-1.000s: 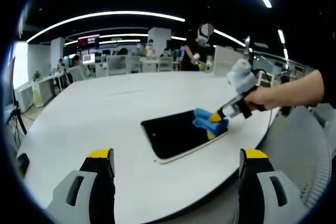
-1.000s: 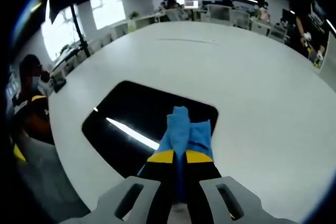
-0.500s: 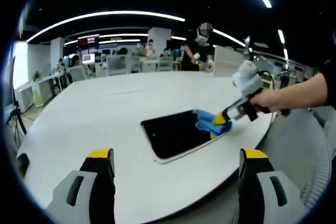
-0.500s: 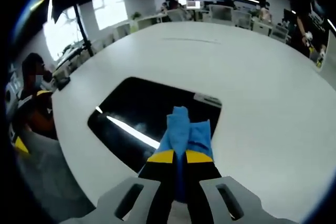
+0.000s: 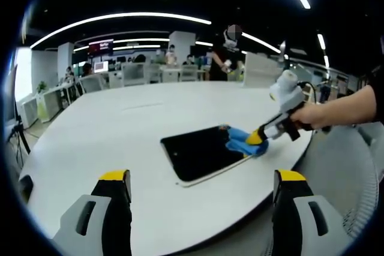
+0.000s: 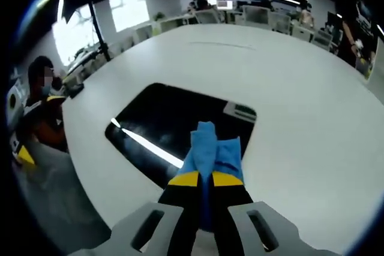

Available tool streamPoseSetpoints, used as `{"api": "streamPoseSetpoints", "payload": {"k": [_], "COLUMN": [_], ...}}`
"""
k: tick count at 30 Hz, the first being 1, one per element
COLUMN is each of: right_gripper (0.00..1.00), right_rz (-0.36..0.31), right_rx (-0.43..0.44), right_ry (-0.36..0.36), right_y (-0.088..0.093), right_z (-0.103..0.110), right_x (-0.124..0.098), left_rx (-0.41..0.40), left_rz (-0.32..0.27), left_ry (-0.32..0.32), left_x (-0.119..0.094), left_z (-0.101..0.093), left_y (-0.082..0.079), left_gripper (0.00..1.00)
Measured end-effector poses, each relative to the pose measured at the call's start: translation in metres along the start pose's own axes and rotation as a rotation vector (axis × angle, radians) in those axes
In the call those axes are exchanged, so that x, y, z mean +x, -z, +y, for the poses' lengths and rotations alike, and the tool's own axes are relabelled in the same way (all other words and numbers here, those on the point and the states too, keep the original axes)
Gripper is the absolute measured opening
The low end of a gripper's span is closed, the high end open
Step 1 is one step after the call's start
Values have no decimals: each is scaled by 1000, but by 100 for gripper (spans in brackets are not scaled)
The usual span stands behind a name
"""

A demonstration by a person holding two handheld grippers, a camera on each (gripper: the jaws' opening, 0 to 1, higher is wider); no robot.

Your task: Wipe the mirror surface with the cleaning cloth until all visible marks leave the cleaned area.

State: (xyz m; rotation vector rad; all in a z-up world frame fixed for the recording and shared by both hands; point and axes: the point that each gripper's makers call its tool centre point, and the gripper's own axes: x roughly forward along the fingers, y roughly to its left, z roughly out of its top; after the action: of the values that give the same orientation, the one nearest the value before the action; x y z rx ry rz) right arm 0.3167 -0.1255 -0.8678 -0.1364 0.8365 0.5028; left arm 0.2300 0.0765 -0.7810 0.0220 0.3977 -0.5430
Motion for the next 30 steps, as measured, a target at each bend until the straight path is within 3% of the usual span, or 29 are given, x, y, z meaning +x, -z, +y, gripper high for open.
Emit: {"api": "streamPoseSetpoints", "payload": {"k": [30], "right_gripper": [1], "right_rz": [-15], "right_rx": [-48], "right_ry": [-29], "right_y": [-2], "right_z": [6], "right_x": [2], "left_rx": [1], "left_rz": [-4], "left_ry": [0], "left_x": [0], "left_z": [0], "left_y": [-1], "left_gripper": [99]}}
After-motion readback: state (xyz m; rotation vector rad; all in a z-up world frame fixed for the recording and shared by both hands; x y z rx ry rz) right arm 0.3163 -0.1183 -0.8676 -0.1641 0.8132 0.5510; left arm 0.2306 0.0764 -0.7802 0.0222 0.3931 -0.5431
